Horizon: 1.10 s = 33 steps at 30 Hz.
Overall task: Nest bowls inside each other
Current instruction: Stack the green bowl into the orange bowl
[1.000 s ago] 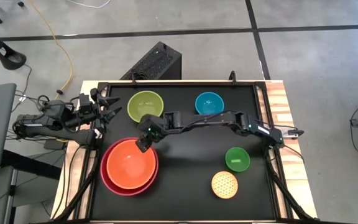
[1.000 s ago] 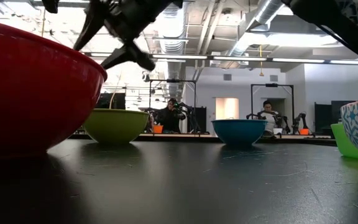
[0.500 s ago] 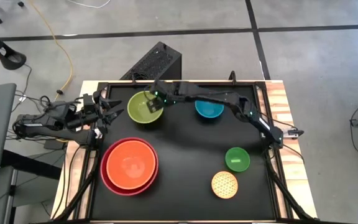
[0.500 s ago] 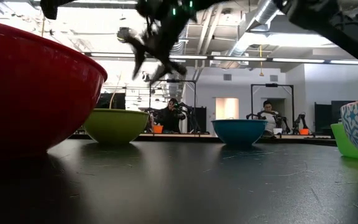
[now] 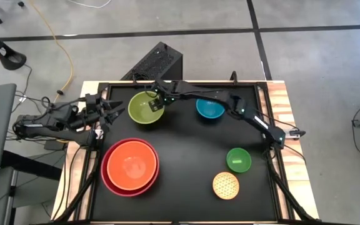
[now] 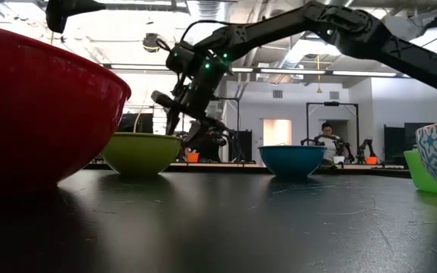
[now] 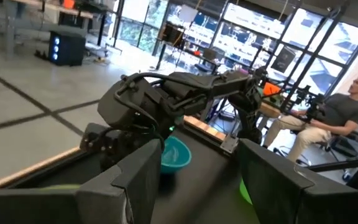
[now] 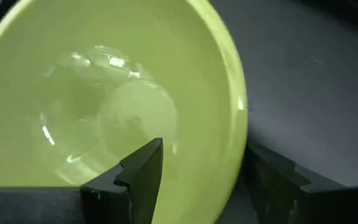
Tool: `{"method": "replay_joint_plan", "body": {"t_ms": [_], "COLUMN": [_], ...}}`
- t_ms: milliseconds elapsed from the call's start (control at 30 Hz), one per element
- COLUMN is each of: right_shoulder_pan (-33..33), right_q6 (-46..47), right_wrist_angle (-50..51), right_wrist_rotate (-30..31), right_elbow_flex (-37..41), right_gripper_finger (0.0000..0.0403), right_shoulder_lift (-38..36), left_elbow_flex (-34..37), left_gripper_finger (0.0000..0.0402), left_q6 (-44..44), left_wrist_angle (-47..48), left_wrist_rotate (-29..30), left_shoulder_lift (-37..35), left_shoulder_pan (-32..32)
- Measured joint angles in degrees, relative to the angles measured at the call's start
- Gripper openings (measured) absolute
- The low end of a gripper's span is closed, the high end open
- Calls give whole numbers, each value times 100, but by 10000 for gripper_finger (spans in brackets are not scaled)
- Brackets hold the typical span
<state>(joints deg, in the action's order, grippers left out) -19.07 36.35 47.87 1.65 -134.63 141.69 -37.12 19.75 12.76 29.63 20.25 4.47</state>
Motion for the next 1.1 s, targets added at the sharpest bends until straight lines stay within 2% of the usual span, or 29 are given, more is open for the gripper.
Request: {"method": "replay_joint_plan", "body": {"t_ms": [100, 167, 267, 367, 433, 633, 800, 967, 1100], "right_shoulder_pan": [43, 80, 85, 17, -24, -141, -128, 293, 805], "right_q6": [47, -4, -41, -59, -49, -29, -234, -549, -366], "right_wrist_angle": [179, 120, 127, 108, 136, 375, 525, 1495, 2143], "right_wrist_rotate": [193, 447, 519, 215, 61, 130, 192, 302, 316], "right_elbow_flex": [13, 11, 6, 6, 0, 11, 0, -1, 2], "right_gripper_finger": [219, 197, 138, 50, 20, 19, 11, 11, 11], "right_shoulder_lift": [35, 25, -11, -11, -50, -273, -957, -1642, -2035], "left_elbow_flex": [1, 0, 1, 0, 1, 0, 0, 1, 0], "left_gripper_finger": [203, 203, 203, 203, 203, 203, 203, 203, 203], "left_q6": [144, 203, 240, 246, 248, 243, 240, 210, -24], "left_wrist_angle": [89, 109, 175, 194, 193, 199, 198, 88, -104], "left_wrist_rotate": [2, 2, 2, -1, -38, -174, -453, -524, -646], "left_shoulder_lift": [0, 0, 0, 0, 0, 0, -2, -6, -7], "left_shoulder_pan": [0, 0, 0, 0, 0, -1, 0, 0, 0]}}
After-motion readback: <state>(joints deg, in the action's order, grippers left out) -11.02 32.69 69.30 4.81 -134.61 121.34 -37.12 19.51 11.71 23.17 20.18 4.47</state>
